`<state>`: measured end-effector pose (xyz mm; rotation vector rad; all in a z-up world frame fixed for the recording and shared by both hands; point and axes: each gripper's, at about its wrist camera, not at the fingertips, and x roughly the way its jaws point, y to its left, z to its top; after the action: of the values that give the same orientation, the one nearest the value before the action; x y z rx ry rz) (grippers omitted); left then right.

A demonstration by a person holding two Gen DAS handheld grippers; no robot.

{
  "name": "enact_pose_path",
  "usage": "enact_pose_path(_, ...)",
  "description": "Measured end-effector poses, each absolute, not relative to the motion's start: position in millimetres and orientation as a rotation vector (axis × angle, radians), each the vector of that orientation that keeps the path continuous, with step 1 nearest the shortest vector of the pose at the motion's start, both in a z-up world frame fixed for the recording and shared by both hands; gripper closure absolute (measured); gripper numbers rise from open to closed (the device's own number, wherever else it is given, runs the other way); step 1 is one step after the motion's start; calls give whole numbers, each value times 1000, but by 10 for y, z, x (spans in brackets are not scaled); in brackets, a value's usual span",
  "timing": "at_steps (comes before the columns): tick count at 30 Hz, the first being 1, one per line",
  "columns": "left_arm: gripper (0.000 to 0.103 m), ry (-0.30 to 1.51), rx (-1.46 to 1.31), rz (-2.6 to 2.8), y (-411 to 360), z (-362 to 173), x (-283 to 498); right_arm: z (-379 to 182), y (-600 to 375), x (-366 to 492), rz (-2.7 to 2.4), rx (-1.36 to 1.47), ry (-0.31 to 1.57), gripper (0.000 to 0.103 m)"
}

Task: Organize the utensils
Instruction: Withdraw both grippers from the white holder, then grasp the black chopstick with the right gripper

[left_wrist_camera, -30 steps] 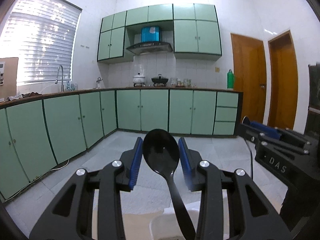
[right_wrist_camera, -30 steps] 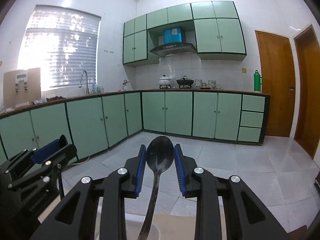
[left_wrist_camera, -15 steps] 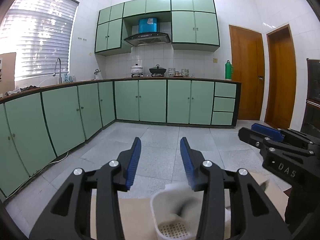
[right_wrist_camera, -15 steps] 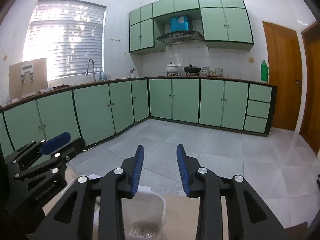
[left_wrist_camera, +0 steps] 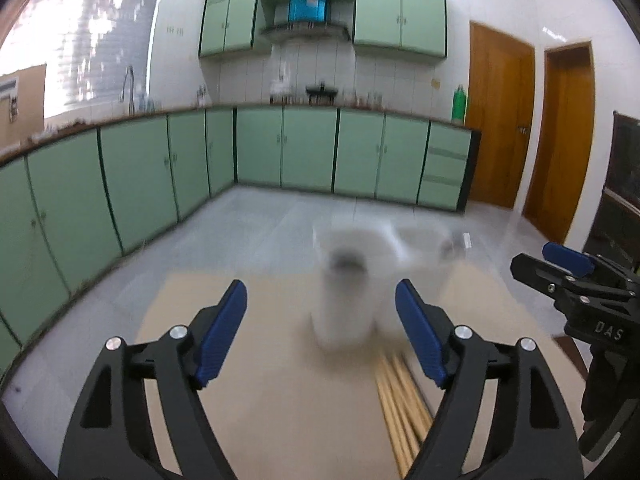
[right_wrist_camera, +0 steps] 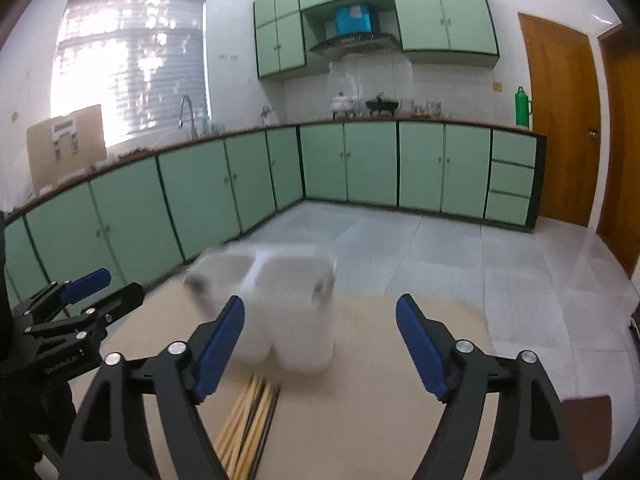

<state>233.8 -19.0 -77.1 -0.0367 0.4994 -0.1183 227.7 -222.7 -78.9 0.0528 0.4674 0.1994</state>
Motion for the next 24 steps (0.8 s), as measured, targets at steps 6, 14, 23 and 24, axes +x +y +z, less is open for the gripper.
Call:
enact_pose_path(6, 25, 693, -37, -109, -147, -1322, 1841, -1220, -2197, 1729, 184, 76, 595, 25)
enact_pose_path(14, 23, 861, -48, -90, -41, -1772, 1379, -1664, -2152, 1149, 193, 72, 744, 25)
enact_pose_path(23, 20, 896, -32, -77, -74, -1863, 1183, -1813, -2059, 984, 192, 40, 809, 28)
enact_pose_path(24, 20, 897, -31, -80, -78, -1863, 1176, -1821, -2027, 987, 196, 28, 817, 28)
